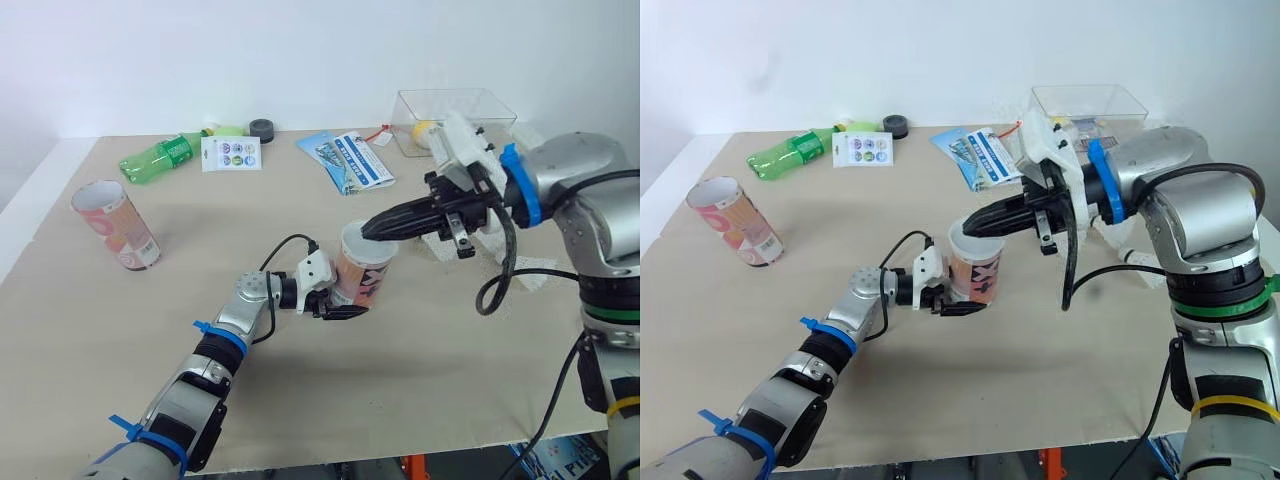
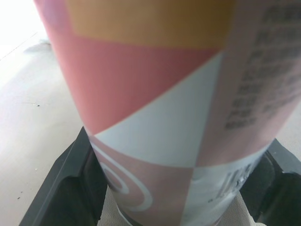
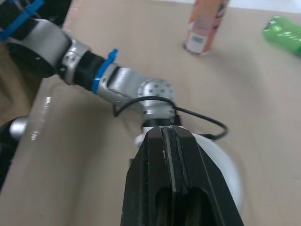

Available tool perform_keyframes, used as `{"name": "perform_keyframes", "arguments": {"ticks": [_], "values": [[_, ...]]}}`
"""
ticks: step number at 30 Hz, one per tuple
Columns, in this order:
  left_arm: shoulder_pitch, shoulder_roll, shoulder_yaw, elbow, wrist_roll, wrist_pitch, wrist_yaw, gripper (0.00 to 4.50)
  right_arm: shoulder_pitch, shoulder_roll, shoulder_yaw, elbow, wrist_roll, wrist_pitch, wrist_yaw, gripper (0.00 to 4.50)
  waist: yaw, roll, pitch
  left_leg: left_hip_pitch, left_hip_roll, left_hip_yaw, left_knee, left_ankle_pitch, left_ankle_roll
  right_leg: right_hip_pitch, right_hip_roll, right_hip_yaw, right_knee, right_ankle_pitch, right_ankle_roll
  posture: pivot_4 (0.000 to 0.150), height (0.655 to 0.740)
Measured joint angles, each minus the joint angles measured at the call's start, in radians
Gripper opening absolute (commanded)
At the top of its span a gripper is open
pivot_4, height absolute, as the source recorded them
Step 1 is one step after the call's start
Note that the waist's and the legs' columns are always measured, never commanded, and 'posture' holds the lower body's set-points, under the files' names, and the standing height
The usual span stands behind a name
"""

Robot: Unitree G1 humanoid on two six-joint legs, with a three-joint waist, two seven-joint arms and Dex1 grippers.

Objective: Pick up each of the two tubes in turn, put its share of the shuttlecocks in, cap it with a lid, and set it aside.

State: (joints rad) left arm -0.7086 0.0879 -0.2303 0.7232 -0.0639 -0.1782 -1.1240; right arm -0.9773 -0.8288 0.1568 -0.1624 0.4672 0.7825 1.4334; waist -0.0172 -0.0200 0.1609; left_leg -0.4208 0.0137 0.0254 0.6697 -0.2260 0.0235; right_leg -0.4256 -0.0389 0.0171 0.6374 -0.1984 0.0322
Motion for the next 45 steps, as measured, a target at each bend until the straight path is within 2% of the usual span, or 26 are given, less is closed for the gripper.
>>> {"name": "perform_keyframes", "arguments": {"ticks": [33, 45], "values": [[0.007, 0.002, 0.0, -0.011, -0.004, 0.007, 0.001, 3.29, 0.035, -0.021, 0.068, 0.05, -0.033, -0.08, 0.025, 0.06, 0.0, 0.0, 0.0, 0.0, 0.0, 0.0, 0.0, 0.0, 0.0, 0.0, 0.0, 0.0, 0.0, -0.001, 0.0, 0.15, 0.74], [0.01, 0.002, 0.0, -0.015, -0.005, 0.009, 0.0, 3.29, -0.023, -0.02, 0.072, 0.097, -0.042, -0.084, 0.027, 0.06, 0.0, 0.0, 0.0, 0.0, 0.0, 0.0, 0.0, 0.0, 0.0, 0.0, 0.0, 0.0, 0.0, -0.001, 0.0, 0.15, 0.74]]}}
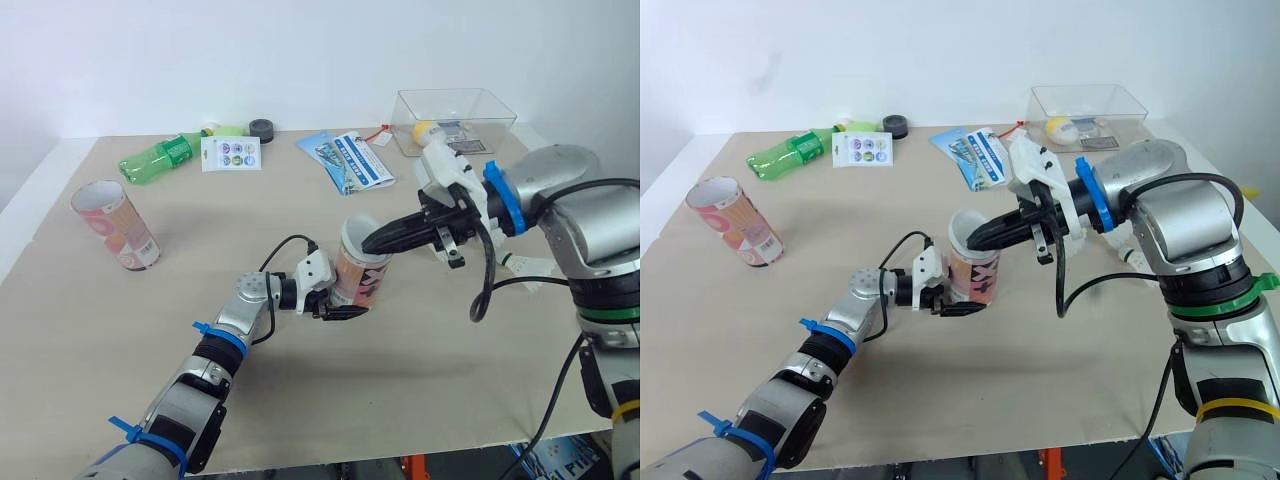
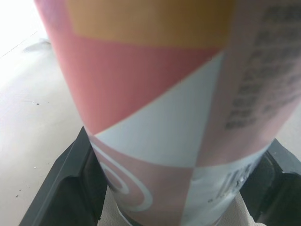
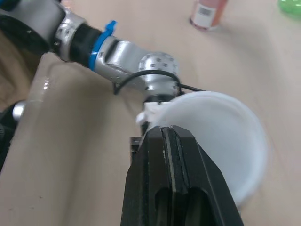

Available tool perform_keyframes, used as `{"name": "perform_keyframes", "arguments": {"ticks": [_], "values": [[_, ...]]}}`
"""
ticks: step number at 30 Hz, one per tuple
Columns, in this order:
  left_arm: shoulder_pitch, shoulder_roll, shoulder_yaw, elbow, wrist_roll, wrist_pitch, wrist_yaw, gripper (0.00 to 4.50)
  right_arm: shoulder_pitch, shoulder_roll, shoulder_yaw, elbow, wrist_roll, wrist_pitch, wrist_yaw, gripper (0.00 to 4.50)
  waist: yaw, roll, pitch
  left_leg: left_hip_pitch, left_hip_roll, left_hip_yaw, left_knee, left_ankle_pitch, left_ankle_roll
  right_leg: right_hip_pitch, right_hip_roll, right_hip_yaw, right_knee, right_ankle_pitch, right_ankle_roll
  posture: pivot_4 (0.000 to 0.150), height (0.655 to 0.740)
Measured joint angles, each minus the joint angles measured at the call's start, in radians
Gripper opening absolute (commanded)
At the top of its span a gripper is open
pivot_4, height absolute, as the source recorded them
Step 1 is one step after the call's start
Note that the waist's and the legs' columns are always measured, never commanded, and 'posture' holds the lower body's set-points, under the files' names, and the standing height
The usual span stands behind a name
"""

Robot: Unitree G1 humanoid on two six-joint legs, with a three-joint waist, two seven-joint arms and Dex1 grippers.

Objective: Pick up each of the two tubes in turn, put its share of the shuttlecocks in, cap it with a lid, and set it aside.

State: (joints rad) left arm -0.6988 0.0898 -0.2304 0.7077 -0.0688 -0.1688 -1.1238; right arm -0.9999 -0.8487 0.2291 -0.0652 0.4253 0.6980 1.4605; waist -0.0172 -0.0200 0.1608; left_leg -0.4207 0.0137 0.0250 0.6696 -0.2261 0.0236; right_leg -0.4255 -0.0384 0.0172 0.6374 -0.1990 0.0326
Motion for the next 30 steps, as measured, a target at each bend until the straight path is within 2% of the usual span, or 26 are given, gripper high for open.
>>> {"name": "perform_keyframes", "arguments": {"ticks": [8, 16, 30], "values": [[0.002, 0.001, 0.0, -0.003, 0.0, 0.0, -0.002, 3.29, -0.06, 0.037, 0.0, 0.061, -0.014, -0.034, -0.02, 0.06, 0.0, 0.0, 0.0, 0.0, 0.0, 0.0, 0.0, 0.0, 0.0, 0.0, 0.0, 0.0, 0.0, 0.0, 0.0, 0.15, 0.74], [0.001, -0.003, -0.002, -0.003, 0.0, 0.0, -0.003, 3.29, -0.061, 0.118, 0.009, 0.106, -0.065, -0.1, -0.068, 0.06, 0.0, 0.0, 0.0, 0.0, 0.0, 0.0, 0.0, 0.0, 0.0, 0.0, 0.0, 0.0, 0.0, 0.0, 0.0, 0.15, 0.74], [0.007, -0.001, -0.004, -0.012, 0.0, 0.0, -0.003, 3.29, -0.061, 0.155, 0.012, 0.152, -0.117, -0.148, -0.048, 0.06, 0.0, 0.0, 0.0, 0.0, 0.0, 0.0, 0.0, 0.0, 0.0, 0.0, 0.0, 0.0, 0.0, 0.0, 0.0, 0.15, 0.74]]}}
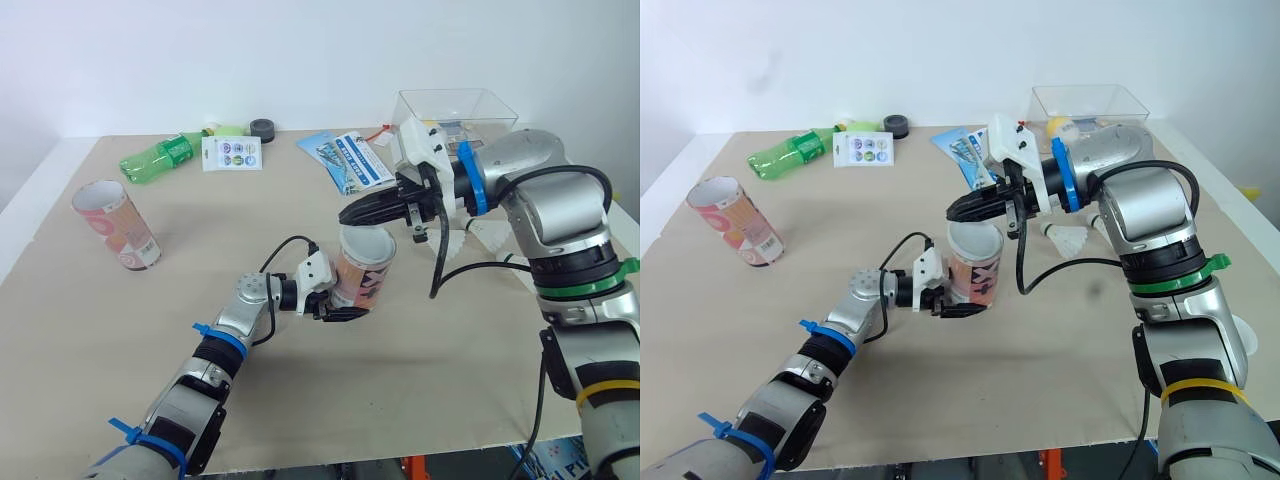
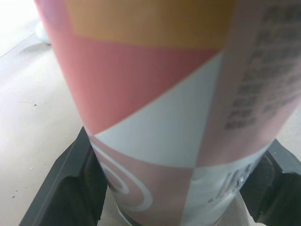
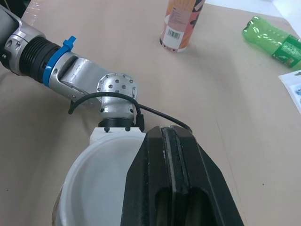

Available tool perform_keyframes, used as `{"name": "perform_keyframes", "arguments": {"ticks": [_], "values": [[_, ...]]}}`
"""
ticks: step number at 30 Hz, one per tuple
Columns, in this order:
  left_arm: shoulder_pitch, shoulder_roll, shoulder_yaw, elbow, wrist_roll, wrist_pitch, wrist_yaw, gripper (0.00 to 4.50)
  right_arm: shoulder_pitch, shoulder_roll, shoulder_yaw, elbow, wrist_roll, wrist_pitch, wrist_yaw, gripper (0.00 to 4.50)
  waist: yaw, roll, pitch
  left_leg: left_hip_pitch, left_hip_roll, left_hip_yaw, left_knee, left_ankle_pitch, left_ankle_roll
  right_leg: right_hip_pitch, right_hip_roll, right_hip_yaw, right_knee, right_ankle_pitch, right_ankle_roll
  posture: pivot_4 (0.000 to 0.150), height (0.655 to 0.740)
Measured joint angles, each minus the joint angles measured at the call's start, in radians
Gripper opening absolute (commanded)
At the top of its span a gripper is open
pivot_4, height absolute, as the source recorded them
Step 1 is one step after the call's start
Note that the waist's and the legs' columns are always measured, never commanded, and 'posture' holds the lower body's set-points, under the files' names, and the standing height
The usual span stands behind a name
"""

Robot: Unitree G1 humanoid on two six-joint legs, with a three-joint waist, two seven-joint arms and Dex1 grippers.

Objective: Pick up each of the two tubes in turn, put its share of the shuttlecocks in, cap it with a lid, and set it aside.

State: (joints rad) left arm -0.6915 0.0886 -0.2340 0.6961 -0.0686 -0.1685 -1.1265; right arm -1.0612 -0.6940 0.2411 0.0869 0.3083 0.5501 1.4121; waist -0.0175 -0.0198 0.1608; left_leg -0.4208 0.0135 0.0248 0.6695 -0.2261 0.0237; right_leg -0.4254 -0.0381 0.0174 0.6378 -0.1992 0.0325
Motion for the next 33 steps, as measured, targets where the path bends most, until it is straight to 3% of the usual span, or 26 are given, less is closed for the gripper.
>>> {"name": "perform_keyframes", "arguments": {"ticks": [22, 33], "values": [[0.0, 0.001, -0.001, 0.0, 0.0, 0.0, 0.0, 3.29, 0.024, -0.039, 0.024, -0.027, -0.008, 0.025, 0.054, 0.06, 0.0, 0.0, 0.0, 0.0, 0.0, 0.0, 0.0, 0.0, 0.0, 0.0, 0.0, 0.0, 0.0, 0.0, 0.0, 0.15, 0.74], [-0.002, 0.002, -0.002, 0.003, 0.0, 0.0, -0.002, 3.29, 0.052, -0.152, 0.025, -0.106, 0.015, 0.122, 0.108, 0.06, 0.0, 0.0, 0.0, 0.0, 0.0, 0.0, 0.0, 0.0, 0.0, 0.0, 0.0, 0.0, 0.0, 0.0, 0.0, 0.15, 0.74]]}}
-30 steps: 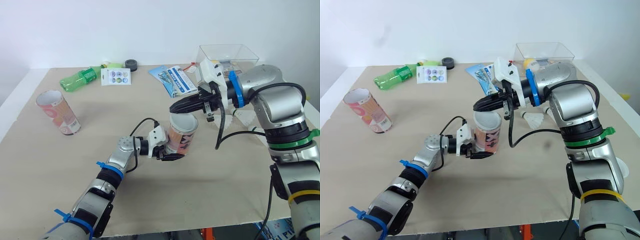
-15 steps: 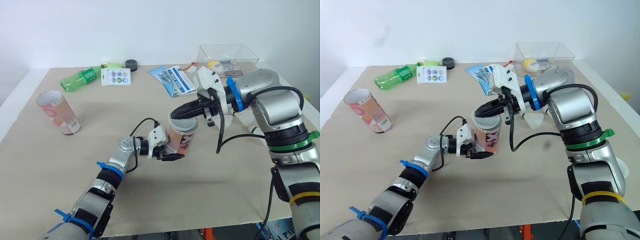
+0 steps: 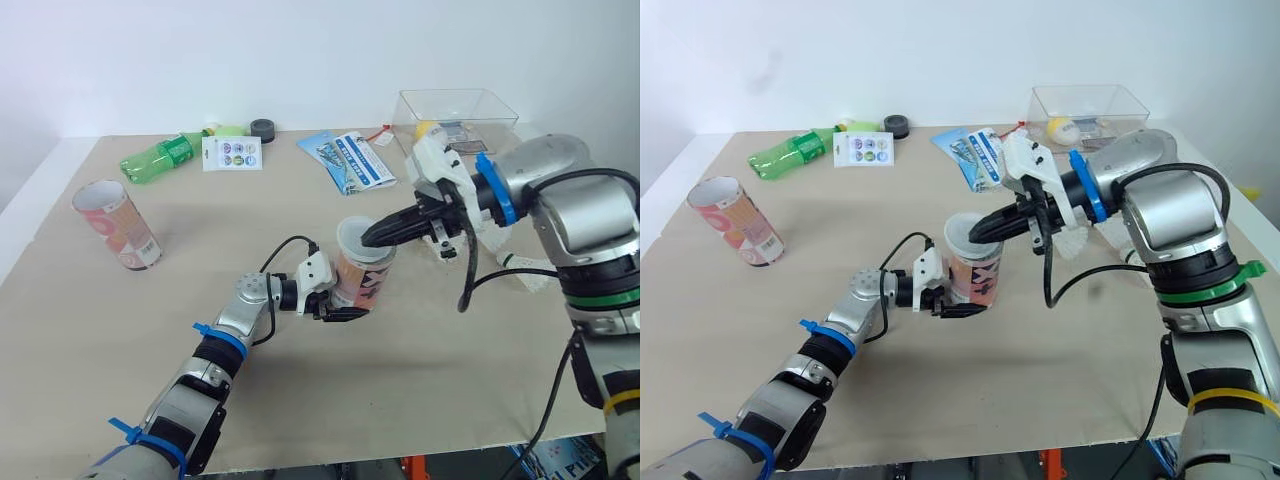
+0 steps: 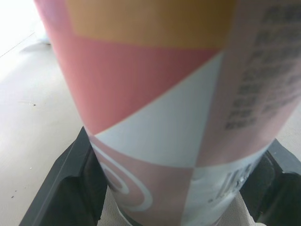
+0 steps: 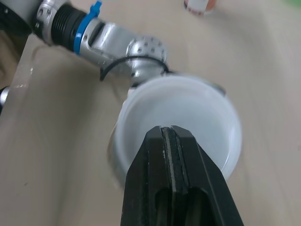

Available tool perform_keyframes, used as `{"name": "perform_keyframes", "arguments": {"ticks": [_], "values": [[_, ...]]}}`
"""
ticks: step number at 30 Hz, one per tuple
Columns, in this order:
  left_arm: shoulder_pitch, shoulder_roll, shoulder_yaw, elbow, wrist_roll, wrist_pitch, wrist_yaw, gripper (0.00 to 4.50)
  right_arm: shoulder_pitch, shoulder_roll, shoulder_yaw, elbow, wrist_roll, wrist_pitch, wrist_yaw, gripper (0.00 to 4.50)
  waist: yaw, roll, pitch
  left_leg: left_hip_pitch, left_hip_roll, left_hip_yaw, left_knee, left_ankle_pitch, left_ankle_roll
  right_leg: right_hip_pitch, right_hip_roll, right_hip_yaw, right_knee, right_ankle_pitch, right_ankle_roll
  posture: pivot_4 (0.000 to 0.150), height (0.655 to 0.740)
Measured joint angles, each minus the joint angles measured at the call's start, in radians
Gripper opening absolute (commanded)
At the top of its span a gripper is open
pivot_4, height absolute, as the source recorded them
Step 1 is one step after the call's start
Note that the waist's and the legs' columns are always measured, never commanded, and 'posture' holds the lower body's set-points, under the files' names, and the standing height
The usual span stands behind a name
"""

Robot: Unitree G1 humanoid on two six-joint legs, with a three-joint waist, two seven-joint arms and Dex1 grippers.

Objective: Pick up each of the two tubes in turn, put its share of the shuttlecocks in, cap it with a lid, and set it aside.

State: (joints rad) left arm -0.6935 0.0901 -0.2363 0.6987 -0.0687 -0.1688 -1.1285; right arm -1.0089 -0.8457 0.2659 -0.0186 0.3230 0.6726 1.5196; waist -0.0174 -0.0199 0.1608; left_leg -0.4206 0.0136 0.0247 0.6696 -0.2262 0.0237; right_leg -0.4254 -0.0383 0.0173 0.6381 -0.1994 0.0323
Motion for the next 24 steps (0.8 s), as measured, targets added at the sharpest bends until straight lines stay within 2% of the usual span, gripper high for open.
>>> {"name": "perform_keyframes", "arguments": {"ticks": [6, 7, 8, 9, 10, 11, 12, 15, 24], "values": [[0.0, 0.001, 0.0, 0.0, 0.0, 0.0, -0.001, 3.29, 0.007, -0.007, 0.0, -0.007, 0.012, 0.009, 0.0, 0.06, 0.0, 0.0, 0.0, 0.0, 0.0, 0.0, 0.0, 0.0, 0.0, 0.0, 0.0, 0.0, 0.0, 0.0, 0.0, 0.15, 0.74], [0.0, 0.001, 0.0, 0.0, 0.0, 0.0, -0.002, 3.29, 0.003, -0.006, -0.002, 0.0, 0.022, 0.025, 0.0, 0.68, 0.0, 0.0, 0.0, 0.0, 0.0, 0.0, 0.0, 0.0, 0.0, 0.0, 0.0, 0.0, 0.0, 0.0, 0.0, 0.15, 0.74], [-0.001, 0.001, 0.0, 0.0, 0.0, -0.001, -0.002, 3.29, -0.011, -0.006, -0.003, 0.02, 0.032, 0.044, -0.001, 0.96, 0.0, 0.0, 0.0, 0.0, 0.0, 0.0, 0.0, 0.0, 0.0, 0.0, 0.0, 0.0, 0.0, 0.0, 0.0, 0.15, 0.74], [-0.001, 0.001, 0.0, 0.0, 0.0, -0.001, -0.002, 3.29, -0.034, -0.007, -0.012, 0.054, 0.042, 0.063, -0.001, 1.58, 0.0, 0.0, 0.0, 0.0, 0.0, 0.001, 0.0, 0.0, 0.0, 0.0, 0.0, 0.0, 0.0, 0.0, 0.0, 0.15, 0.74], [-0.001, 0.001, 0.0, 0.0, 0.0, -0.001, -0.002, 3.29, -0.051, -0.007, -0.024, 0.079, 0.048, 0.068, -0.002, 1.91, 0.0, 0.0, 0.0, 0.0, 0.0, 0.001, 0.0, 0.0, 0.0, 0.0, -0.001, 0.0, 0.0, 0.0, 0.0, 0.15, 0.74], [0.001, 0.002, 0.0, -0.001, 0.0, -0.002, -0.003, 3.29, -0.094, -0.005, -0.056, 0.14, 0.053, 0.072, -0.021, 2.69, 0.0, 0.0, 0.0, 0.0, 0.0, 0.001, 0.0, 0.0, 0.0, 0.0, -0.001, 0.0, 0.0, 0.0, 0.0, 0.15, 0.74], [0.001, 0.002, 0.0, -0.001, 0.0, -0.002, -0.005, 3.29, -0.108, -0.005, -0.075, 0.16, 0.054, 0.072, -0.027, 2.93, 0.0, 0.0, 0.0, 0.0, 0.0, 0.0, 0.0, 0.0, 0.0, 0.0, -0.001, 0.0, 0.0, 0.0, 0.0, 0.15, 0.74], [0.003, 0.007, 0.0, -0.005, -0.001, -0.004, -0.009, 3.29, -0.156, 0.012, -0.096, 0.253, 0.056, 0.073, -0.051, 4.37, 0.0, 0.0, 0.0, 0.001, 0.0, 0.001, 0.0, 0.0, 0.0, 0.0, 0.0, 0.0, 0.0, 0.0, -0.001, 0.15, 0.74], [0.006, 0.007, 0.0, -0.01, -0.001, -0.005, -0.01, 3.29, -0.129, 0.107, -0.032, 0.276, 0.04, 0.094, -0.078, 4.44, -0.001, 0.001, 0.0, 0.0, 0.0, 0.001, 0.0, 0.0, 0.0, 0.0, 0.0, 0.0, 0.001, 0.0, -0.001, 0.15, 0.74]]}}
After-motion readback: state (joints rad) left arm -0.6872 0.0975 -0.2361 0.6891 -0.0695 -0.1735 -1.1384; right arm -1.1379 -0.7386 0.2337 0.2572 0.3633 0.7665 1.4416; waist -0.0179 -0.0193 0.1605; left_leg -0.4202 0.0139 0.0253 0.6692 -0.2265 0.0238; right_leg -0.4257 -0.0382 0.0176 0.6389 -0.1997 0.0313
